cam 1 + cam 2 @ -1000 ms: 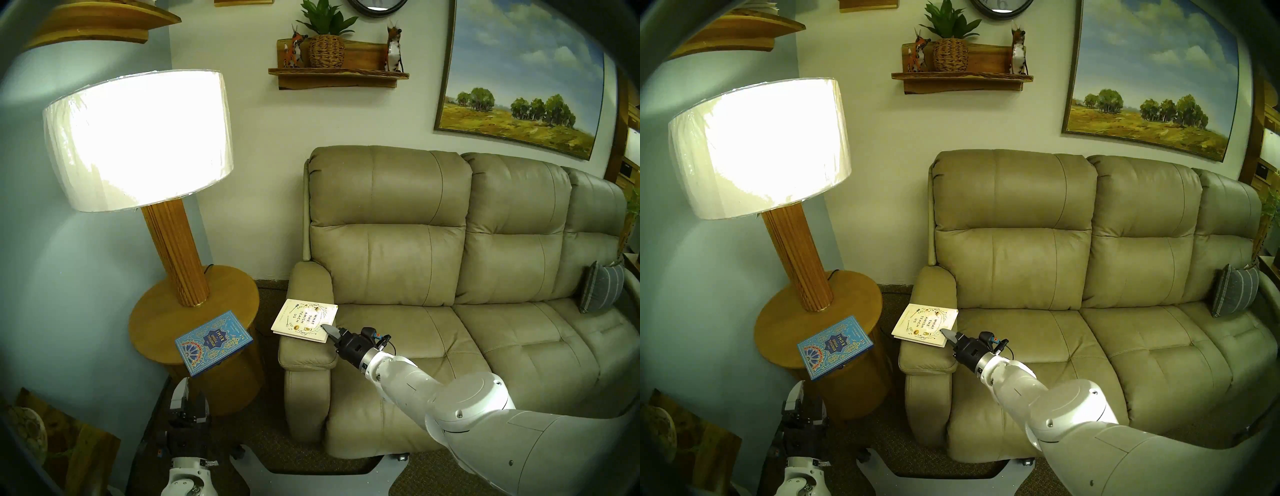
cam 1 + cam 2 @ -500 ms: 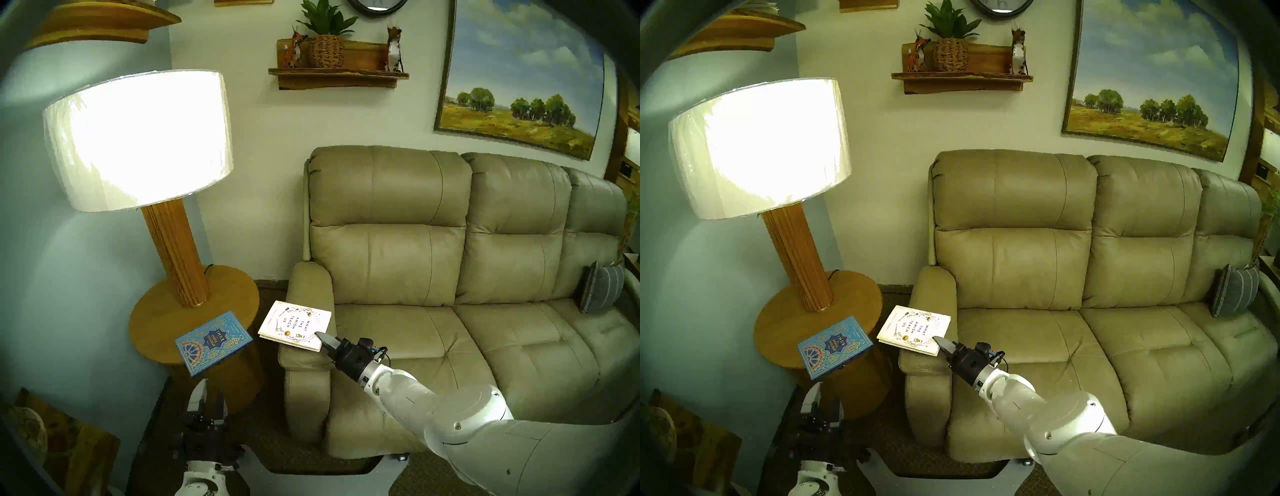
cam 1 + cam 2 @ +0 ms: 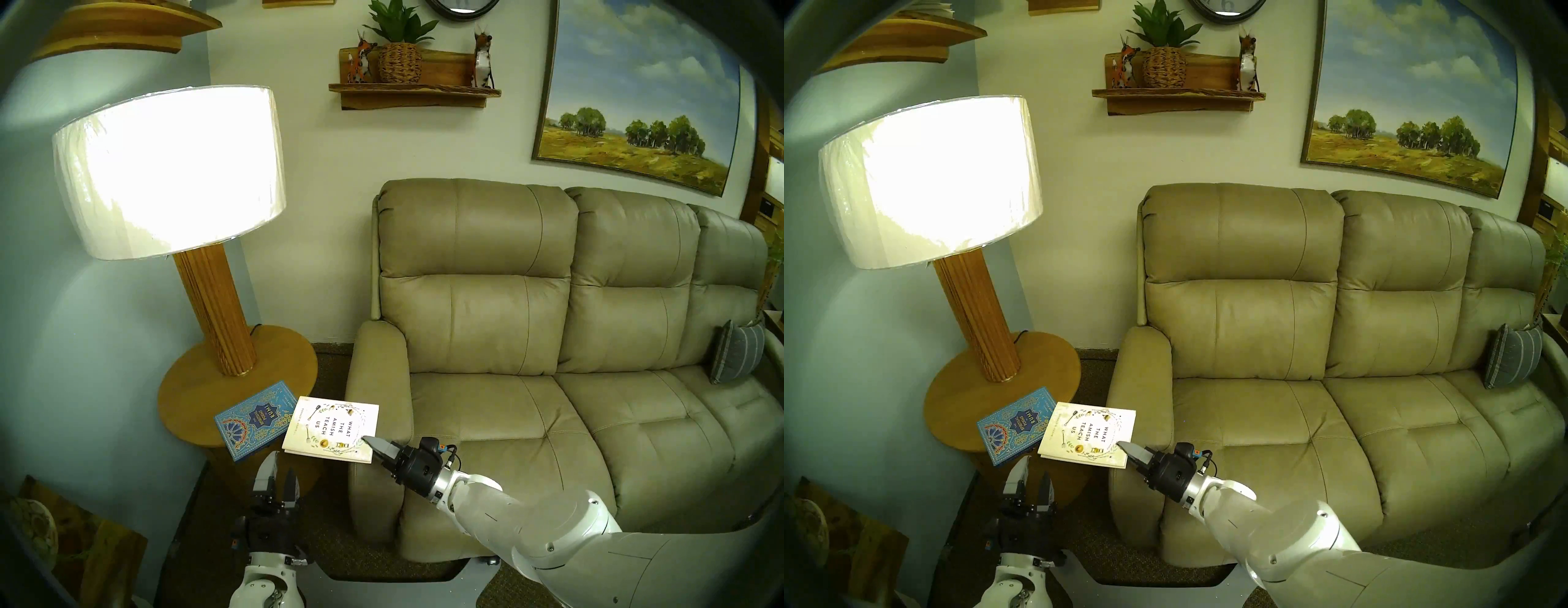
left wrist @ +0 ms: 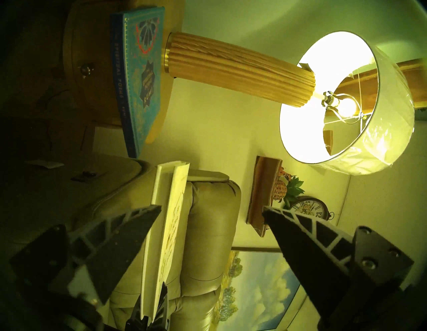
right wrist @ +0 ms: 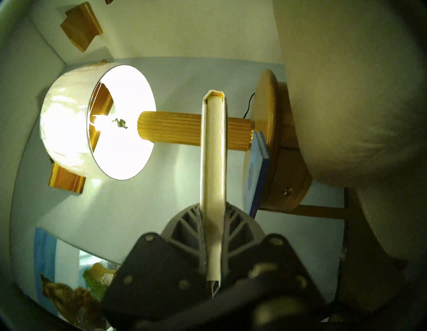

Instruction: Move books from sofa to side table

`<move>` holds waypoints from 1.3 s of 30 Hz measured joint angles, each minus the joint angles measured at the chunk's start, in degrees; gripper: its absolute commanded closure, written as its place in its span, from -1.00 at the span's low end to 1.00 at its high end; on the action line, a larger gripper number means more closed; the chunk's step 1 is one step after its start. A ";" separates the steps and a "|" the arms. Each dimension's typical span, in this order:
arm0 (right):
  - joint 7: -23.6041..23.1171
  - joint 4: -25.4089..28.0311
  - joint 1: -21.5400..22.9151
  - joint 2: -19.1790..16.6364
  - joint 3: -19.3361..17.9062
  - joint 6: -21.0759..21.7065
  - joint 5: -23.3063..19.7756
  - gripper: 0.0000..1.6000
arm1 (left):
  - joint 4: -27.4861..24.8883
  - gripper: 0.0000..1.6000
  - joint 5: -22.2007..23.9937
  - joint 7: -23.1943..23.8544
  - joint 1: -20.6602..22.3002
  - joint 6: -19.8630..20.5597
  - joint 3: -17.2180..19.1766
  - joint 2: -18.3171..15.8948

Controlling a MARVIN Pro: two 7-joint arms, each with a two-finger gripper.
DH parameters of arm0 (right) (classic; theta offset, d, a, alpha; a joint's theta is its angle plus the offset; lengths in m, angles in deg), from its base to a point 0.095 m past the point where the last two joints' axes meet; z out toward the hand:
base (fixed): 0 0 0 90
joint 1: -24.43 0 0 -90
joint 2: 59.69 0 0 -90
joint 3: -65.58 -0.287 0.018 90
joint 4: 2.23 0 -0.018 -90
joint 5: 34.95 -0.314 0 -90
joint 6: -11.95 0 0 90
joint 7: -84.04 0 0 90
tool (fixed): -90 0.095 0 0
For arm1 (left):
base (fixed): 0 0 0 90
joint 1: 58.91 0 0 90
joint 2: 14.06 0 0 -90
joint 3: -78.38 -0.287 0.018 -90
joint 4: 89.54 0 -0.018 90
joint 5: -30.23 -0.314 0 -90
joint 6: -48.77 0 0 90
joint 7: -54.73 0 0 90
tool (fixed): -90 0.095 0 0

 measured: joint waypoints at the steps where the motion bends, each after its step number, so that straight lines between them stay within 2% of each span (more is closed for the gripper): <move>1: -0.78 0.00 -0.25 0.02 0.40 -0.27 0.32 1.00 | 0.21 -1.00 -0.16 -0.28 0.33 -0.29 -0.09 0.11; 13: -3.10 0.21 -2.24 -0.01 3.28 -2.99 2.25 1.00 | 2.48 -1.00 -1.37 -1.23 3.24 -3.62 -0.39 1.04; 24: -3.33 0.27 -2.79 -0.09 4.49 -5.10 2.25 1.00 | 3.84 -1.00 -1.85 -1.36 4.95 -4.33 -1.06 1.31; 39: -3.49 0.09 -1.73 -0.55 4.83 -8.97 0.20 1.00 | 0.56 -1.00 -0.16 -1.35 0.30 -1.85 0.57 -0.15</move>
